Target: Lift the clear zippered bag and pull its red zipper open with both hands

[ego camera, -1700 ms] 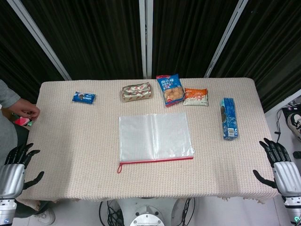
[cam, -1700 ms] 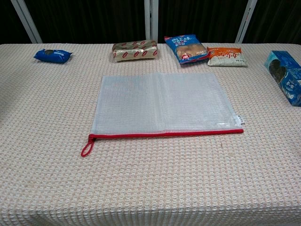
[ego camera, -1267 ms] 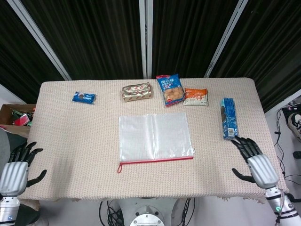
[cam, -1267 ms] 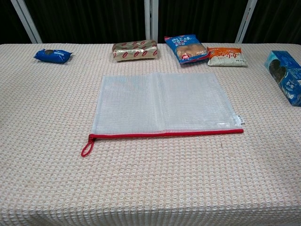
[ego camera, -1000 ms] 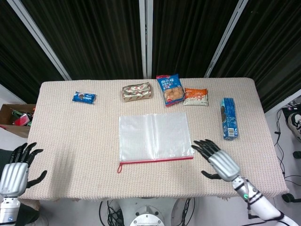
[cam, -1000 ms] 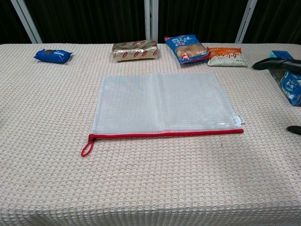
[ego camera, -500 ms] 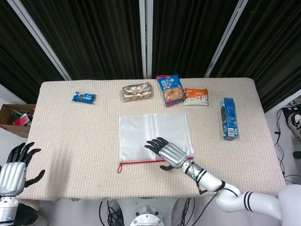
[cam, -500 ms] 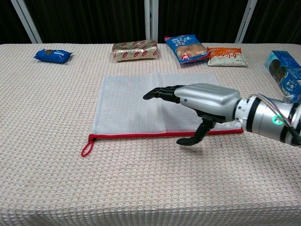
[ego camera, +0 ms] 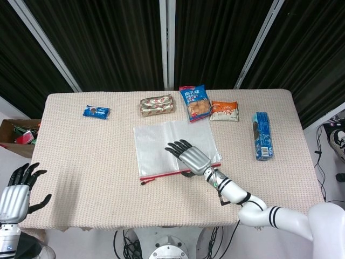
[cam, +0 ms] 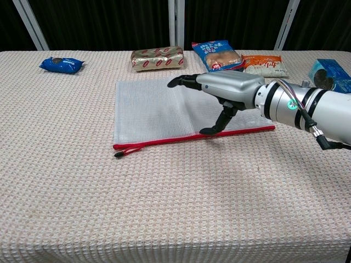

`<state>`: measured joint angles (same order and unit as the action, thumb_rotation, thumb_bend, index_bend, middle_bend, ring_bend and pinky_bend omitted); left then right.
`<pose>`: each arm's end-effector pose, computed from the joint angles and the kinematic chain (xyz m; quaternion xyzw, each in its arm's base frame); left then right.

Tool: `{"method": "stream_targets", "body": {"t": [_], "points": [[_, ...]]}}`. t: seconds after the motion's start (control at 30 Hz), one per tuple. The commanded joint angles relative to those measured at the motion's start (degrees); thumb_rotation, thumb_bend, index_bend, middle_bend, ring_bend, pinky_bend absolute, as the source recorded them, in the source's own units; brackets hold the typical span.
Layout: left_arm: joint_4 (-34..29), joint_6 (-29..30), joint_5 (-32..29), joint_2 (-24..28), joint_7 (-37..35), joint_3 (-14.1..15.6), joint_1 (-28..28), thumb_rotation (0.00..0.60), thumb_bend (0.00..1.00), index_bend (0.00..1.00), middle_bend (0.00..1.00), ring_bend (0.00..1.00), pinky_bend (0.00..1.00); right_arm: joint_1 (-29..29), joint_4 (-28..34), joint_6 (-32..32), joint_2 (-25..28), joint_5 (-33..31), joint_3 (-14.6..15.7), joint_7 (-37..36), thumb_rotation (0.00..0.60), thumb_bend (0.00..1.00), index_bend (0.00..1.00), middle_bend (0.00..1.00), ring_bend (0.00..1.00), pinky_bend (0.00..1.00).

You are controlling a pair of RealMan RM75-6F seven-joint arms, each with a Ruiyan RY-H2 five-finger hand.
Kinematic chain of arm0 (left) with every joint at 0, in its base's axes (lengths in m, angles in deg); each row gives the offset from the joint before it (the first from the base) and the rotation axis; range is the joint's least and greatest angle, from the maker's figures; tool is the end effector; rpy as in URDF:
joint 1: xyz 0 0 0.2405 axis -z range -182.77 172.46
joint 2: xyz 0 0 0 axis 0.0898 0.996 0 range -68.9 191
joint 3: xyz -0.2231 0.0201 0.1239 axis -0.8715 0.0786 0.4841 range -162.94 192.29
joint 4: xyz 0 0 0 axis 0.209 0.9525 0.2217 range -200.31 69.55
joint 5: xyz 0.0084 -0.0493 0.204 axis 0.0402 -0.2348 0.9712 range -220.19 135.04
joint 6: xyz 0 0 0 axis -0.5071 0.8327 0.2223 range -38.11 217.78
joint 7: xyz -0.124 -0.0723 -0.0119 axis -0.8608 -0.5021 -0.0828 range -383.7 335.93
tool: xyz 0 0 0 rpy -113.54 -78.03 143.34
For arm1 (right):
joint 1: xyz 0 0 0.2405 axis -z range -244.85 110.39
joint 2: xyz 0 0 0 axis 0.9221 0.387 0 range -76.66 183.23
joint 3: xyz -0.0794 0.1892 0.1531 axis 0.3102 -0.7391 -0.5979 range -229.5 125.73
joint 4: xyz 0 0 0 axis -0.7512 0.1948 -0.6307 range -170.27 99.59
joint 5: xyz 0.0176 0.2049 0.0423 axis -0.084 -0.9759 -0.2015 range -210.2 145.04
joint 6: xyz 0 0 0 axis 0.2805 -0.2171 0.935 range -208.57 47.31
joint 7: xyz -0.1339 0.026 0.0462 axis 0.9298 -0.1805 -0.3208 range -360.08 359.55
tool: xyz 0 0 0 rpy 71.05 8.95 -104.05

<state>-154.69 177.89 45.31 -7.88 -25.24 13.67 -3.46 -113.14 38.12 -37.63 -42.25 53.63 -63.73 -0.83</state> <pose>-0.3180 0.1571 0.1373 -0.5786 -0.4073 -0.4003 0.5823 -0.1122 -0.3423 -0.0660 0.8100 -0.3490 0.3879 0.2677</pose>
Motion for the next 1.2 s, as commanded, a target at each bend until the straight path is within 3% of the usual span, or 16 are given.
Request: {"method": "stream_targets", "body": {"t": [0.03, 0.2, 0.53, 1.2], "points": [[0.02, -0.04, -0.03, 0.01, -0.11, -0.02, 0.04, 0.600, 0.20, 0.25, 0.12, 0.06, 0.10, -2.94, 4.76, -2.54, 1.68, 0.83, 0.51, -1.49, 0.600, 0.16, 0.00, 0.01, 0.00, 0.00], [-0.02, 0.10, 0.12, 0.12, -0.24, 0.18, -0.11, 0.600, 0.20, 0.25, 0.12, 0.06, 0.10, -6.82, 5.63, -4.45, 0.00, 1.98, 0.72, 0.91, 0.600, 0.18, 0.10, 0.05, 0.00, 0.00], [1.23, -0.47, -0.50, -0.28, -1.49, 0.67, -0.48, 0.600, 0.20, 0.25, 0.12, 0.06, 0.10, -9.87, 0.74, -5.15, -6.22, -1.20, 1.70, 6.64, 0.600, 0.27, 0.35, 0.09, 0.00, 0.00], [3.31, -0.66, -0.28, -0.52, -4.11, 0.66, -0.36, 0.600, 0.20, 0.25, 0.12, 0.06, 0.10, -10.95, -10.87, 1.82, -14.87, 1.16, 4.02, 3.66, 0.600, 0.33, 0.46, 0.13, 0.00, 0.00]]}}
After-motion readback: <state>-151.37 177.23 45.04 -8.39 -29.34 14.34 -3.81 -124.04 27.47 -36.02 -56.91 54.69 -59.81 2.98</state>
